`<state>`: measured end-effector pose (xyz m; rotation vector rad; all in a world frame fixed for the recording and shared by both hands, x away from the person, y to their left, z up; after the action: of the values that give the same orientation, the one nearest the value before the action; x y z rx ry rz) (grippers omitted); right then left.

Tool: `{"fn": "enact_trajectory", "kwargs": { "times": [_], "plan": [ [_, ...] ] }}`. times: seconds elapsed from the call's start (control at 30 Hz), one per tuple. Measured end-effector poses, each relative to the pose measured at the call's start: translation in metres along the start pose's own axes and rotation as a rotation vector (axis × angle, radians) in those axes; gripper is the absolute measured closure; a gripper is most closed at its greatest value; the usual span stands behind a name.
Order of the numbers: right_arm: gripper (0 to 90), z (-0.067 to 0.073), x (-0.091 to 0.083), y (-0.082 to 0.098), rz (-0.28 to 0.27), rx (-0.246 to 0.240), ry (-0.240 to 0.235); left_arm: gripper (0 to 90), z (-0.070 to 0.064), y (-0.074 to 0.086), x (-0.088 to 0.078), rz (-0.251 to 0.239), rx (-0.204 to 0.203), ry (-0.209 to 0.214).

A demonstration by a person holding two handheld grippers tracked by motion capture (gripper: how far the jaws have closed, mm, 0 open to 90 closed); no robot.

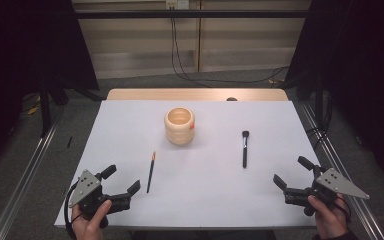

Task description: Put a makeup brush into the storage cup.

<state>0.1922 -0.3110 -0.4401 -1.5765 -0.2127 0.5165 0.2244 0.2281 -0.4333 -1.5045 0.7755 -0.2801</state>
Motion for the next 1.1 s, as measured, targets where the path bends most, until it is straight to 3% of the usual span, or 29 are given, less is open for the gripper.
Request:
{"fn": "enact_trajectory", "kwargs": {
  "times": [0.13,0.57,0.63,0.87,1.1],
  "plan": [
    [0.0,0.000,-0.001,0.000,0.002,0.005,0.004,4.7,-0.003,-0.001,0.002,0.005,0.014,-0.012],
    [0.0,-0.001,-0.001,0.000,0.008,-0.003,-0.001,4.4,-0.007,-0.010,0.010,-0.001,0.025,0.008],
    [0.0,-0.001,-0.001,0.000,0.005,-0.001,0.009,4.3,-0.007,-0.013,0.011,0.000,0.043,0.010],
    [0.0,-0.001,-0.001,0.000,0.012,-0.001,0.009,4.6,-0.009,-0.027,0.019,-0.022,0.036,0.014],
    [0.0,-0.001,-0.001,0.000,0.009,0.000,0.013,4.6,-0.010,-0.039,0.028,-0.019,0.070,0.025]
  ]
}}
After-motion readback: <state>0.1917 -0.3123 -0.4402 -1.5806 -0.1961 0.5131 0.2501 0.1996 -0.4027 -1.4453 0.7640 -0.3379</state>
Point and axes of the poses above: each handheld gripper's, and its own axes: x roughly forward along the jaws, y roughly out of its underside, z roughly to its left, the point moved 1 cm from there along x, roughly forward along the jaws, and after that the axes turned 2 degrees about z, right-handed, at the moved point
